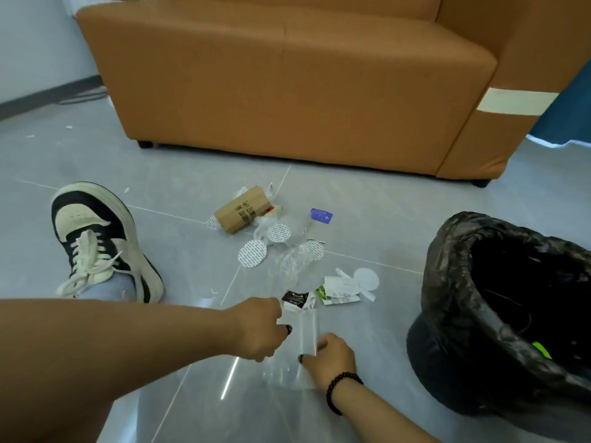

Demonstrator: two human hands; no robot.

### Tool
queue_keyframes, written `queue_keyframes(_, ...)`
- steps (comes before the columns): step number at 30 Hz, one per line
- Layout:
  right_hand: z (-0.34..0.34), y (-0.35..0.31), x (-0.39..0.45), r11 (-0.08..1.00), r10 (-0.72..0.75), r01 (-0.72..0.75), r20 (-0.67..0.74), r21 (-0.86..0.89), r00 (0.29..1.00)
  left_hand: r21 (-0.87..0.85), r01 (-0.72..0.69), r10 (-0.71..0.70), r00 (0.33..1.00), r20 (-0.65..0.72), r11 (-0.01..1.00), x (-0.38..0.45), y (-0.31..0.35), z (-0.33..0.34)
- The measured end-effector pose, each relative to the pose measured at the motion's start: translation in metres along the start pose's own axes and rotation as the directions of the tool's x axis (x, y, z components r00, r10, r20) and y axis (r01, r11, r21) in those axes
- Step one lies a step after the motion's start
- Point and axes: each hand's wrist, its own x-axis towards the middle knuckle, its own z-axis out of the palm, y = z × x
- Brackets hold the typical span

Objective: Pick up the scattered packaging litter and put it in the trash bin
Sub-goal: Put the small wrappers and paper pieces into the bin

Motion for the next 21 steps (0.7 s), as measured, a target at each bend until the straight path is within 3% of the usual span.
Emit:
queue_keyframes(4, -0.026, -0.006, 0.002, 0.999, -0.044, 0.046, 0.069, -0.028, 0.997, -0.050, -0.014, 0.013, 1.000, -0.021, 0.999, -0.005, 0.007, -0.007)
queue_keyframes(8, -0.076, -0.029, -0.009, 0.971, -0.186, 0.198, 0.100, -0.134, 0.978, -0.116, -0.039, 0.037, 0.999, -0.018, 0.993, -0.013, 0.018, -0.023)
queue_keyframes(11, -0.118, -0.052, -0.022, 0.923, -0.302, 0.320, 0.110, -0.215, 0.947, -0.049, -0.105, 0.097, 0.985, -0.145, 0.993, -0.024, 0.029, -0.032)
queue_keyframes(16, -0.188, -0.092, -0.071, 0.808, -0.461, 0.511, 0.226, -0.292, 0.858, -0.108, -0.193, 0.146, 0.930, -0.338, 0.975, -0.049, 0.057, -0.043)
queue_keyframes(21, -0.254, -0.113, -0.128, 0.727, -0.617, 0.668, 0.275, -0.160, 0.737, -0.172, -0.436, 0.304, 0.812, -0.499, 0.883, -0.099, 0.105, -0.080)
